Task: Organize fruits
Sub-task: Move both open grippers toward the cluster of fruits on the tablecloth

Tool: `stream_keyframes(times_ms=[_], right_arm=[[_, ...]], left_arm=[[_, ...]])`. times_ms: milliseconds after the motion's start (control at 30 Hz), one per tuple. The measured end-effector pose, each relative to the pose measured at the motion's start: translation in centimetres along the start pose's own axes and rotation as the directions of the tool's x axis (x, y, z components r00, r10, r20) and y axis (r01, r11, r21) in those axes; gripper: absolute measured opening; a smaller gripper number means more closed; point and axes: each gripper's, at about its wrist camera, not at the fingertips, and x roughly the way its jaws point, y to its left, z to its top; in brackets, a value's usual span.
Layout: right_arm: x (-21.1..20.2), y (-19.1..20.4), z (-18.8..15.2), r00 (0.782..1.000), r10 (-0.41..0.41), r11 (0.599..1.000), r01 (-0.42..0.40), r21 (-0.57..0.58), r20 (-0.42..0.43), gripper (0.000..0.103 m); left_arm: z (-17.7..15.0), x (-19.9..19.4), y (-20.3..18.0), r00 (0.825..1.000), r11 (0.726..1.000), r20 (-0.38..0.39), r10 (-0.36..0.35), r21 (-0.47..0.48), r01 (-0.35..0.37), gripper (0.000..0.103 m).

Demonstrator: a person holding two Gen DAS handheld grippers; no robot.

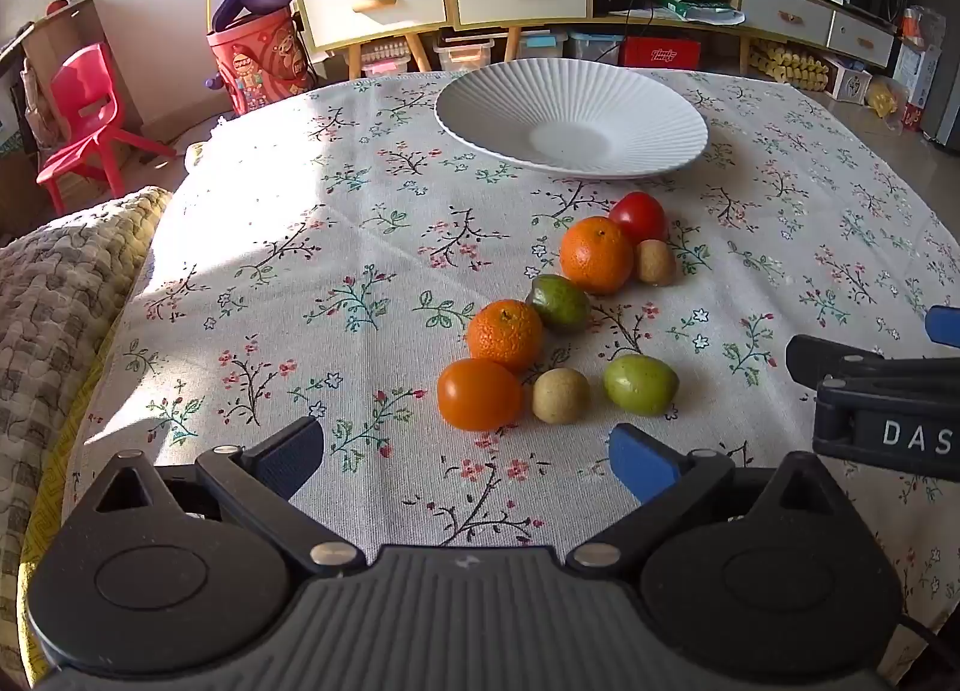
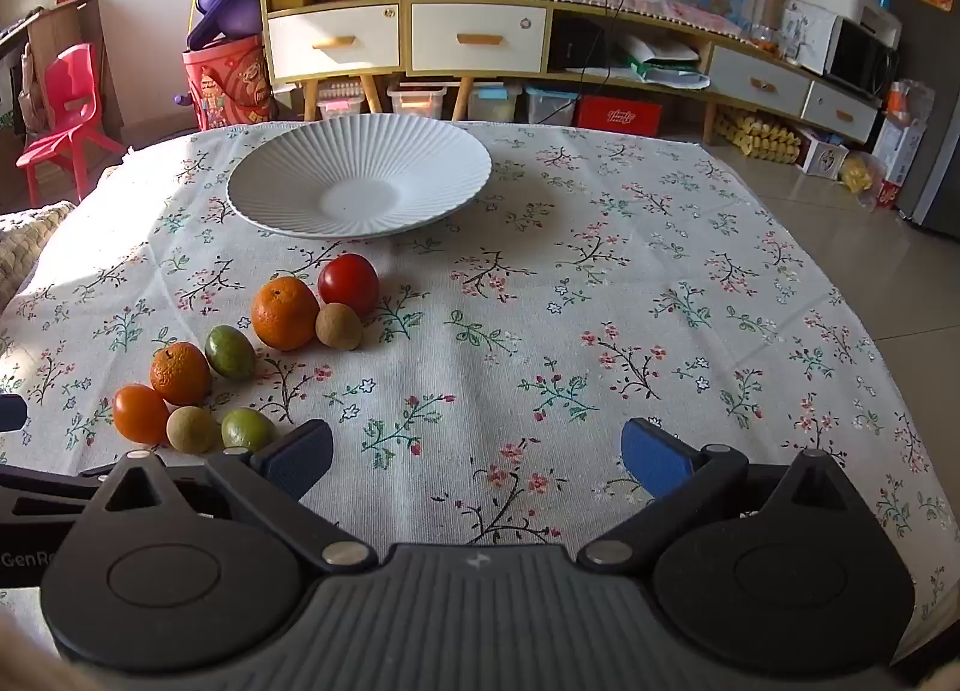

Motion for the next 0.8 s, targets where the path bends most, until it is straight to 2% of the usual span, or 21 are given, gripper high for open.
stream_keyframes(times_ms=[567, 800], right_arm=[[0.4, -0.1, 0.4, 0.999, 0.014, 1.000, -0.015, -0.021, -0.029, 0.103], [1.0, 0.0, 1.3, 0.994, 0.076, 0.994, -0.081, -0.072, -0.079, 0.103]], left_arm=[[0.0, 0.5, 0.2, 0.999, 1.000, -0.019, -0.026, 0.000, 0.026, 0.092], [0.3, 1.1, 0.9, 0.996, 0.997, -0.035, -0.078, -0.034, 0.076, 0.091]])
